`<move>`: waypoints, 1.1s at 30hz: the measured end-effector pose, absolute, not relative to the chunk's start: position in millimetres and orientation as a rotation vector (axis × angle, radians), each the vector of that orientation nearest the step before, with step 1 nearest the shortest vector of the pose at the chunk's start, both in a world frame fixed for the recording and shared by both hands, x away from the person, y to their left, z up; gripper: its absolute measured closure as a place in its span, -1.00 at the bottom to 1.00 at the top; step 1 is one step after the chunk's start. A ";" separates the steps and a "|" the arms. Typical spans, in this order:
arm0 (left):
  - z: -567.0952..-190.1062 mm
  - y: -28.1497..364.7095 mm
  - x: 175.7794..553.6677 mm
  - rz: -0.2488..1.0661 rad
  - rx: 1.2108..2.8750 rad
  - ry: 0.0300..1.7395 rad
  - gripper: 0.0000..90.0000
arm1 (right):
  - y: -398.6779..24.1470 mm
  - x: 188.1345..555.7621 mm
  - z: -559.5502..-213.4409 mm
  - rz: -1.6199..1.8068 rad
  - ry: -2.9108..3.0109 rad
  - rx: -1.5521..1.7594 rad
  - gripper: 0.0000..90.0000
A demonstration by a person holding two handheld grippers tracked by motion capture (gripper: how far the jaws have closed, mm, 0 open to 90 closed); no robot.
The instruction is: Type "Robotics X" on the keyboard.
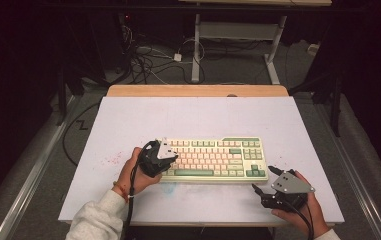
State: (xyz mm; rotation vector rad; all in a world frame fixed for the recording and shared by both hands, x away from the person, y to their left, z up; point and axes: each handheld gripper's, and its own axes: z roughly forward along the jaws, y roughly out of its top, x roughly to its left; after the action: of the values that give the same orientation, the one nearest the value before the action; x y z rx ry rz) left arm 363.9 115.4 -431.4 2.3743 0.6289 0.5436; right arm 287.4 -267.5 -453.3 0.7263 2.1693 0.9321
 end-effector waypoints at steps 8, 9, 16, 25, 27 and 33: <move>-429.3 118.8 359.3 0.550 2.358 0.611 0.82 | -261.1 289.3 -451.1 0.960 2.179 0.727 -0.43; -429.2 119.0 358.8 0.548 2.356 0.607 0.82 | -260.1 289.5 -450.3 0.963 2.176 0.722 -0.43; -428.9 115.3 351.4 0.516 2.361 0.567 0.87 | -259.9 289.8 -450.5 0.958 2.179 0.723 -0.43; -432.5 106.9 343.0 0.466 2.378 0.522 0.90 | -261.0 289.4 -450.9 0.953 2.177 0.727 -0.43; -433.9 105.4 341.1 0.465 2.386 0.515 0.91 | -261.1 289.3 -451.0 0.952 2.178 0.726 -0.43; -439.8 102.4 339.1 0.458 2.407 0.506 0.90 | -260.1 289.1 -451.8 0.944 2.185 0.714 -0.43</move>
State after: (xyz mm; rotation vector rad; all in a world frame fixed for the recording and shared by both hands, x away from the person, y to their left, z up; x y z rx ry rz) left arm 339.1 102.4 -439.8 2.4070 0.5059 0.4585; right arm 289.1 -260.1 -451.8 0.7141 2.1851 0.9440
